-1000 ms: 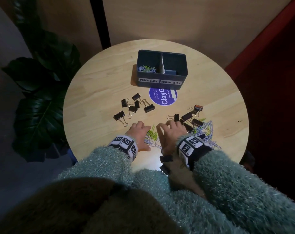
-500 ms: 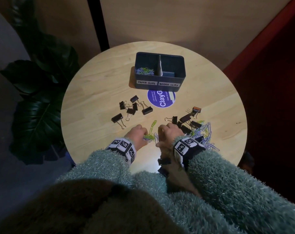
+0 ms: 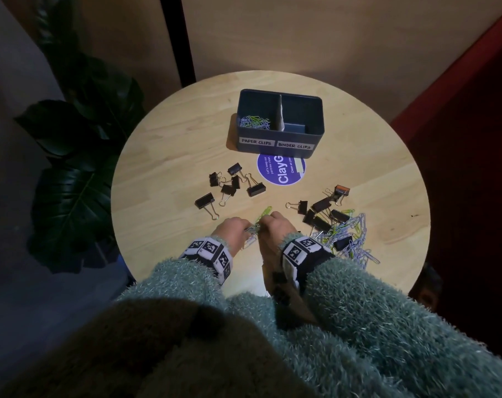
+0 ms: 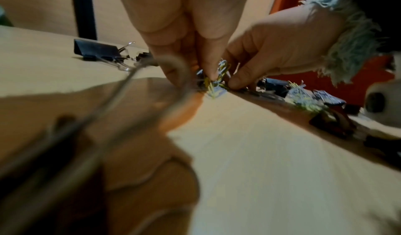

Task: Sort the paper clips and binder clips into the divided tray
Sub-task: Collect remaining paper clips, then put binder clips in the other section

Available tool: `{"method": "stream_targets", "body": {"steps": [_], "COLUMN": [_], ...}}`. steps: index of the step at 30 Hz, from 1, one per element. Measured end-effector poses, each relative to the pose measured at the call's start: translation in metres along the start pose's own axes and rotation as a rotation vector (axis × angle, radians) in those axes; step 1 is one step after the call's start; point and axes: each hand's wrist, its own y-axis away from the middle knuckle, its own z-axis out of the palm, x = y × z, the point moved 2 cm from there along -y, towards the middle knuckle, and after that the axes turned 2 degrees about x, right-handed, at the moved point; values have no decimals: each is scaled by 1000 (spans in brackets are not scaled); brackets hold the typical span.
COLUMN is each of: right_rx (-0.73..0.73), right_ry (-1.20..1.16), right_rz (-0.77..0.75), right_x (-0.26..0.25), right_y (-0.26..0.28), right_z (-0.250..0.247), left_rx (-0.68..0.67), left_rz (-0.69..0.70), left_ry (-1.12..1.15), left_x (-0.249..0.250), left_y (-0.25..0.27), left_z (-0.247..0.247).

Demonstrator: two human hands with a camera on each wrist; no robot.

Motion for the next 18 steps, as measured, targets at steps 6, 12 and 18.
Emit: {"method": "stream_targets", "body": {"steps": [6, 12, 18], "right_rx": [-24, -89, -85], "right_ry": [-34, 277, 279], "right_rz": [13, -106, -262], "right_x": [-2, -6, -1], "right_y": [-4, -7, -9], "right_z": [-7, 1, 2], "left_rx": [34, 10, 75], "left_rz": [-48, -97, -184], "left_ry": [191, 312, 491], "left_x": [-7, -29, -40], "left_y": [0, 3, 3], "left_z": [-10, -22, -20]}}
